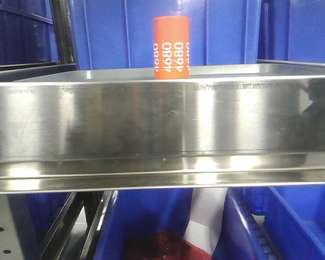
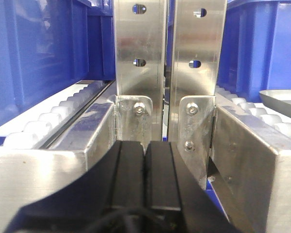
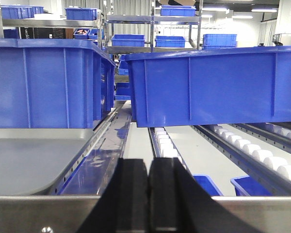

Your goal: Grab orange capacitor from left shelf to right conveyor

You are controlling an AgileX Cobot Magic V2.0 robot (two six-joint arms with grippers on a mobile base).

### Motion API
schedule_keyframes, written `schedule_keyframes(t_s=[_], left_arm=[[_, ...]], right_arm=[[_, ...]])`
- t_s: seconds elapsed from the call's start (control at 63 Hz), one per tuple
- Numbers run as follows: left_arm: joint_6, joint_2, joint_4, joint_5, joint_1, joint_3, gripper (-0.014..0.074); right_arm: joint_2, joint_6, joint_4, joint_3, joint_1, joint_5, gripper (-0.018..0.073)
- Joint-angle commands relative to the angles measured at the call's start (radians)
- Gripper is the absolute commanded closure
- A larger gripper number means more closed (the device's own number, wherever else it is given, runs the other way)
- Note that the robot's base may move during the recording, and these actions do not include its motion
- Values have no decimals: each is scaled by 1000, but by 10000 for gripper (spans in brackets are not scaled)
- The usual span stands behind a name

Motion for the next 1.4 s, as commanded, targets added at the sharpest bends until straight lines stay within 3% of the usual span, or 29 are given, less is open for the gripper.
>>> schedule_keyframes(t_s=[0.0, 0.476, 0.778, 0.889, 0.984, 1.095, 1.175, 1.302, 1.381], left_arm=[[0, -9, -6, -82, 2, -6, 701], [0, -9, -6, -82, 2, -6, 701], [0, -9, -6, -82, 2, -6, 701], [0, -9, -6, -82, 2, -6, 701], [0, -9, -6, -82, 2, -6, 701], [0, -9, -6, -82, 2, -6, 701], [0, -9, -6, -82, 2, -6, 701], [0, -9, -6, -82, 2, -6, 701], [0, -9, -6, -82, 2, -6, 701]], right_arm=[[-21, -7, -2, 3, -4, -90, 503], [-20, -7, -2, 2, -4, -102, 503], [-20, 20, -2, 2, -4, -263, 503], [-20, 136, -3, -19, -4, -261, 503], [-18, 205, -80, -108, -1, -190, 503], [36, 250, -205, -307, 27, 17, 503], [130, 257, -214, -462, 69, 137, 503], [341, 256, -213, -703, 192, 262, 503], [498, 230, -213, -849, 309, 348, 503]])
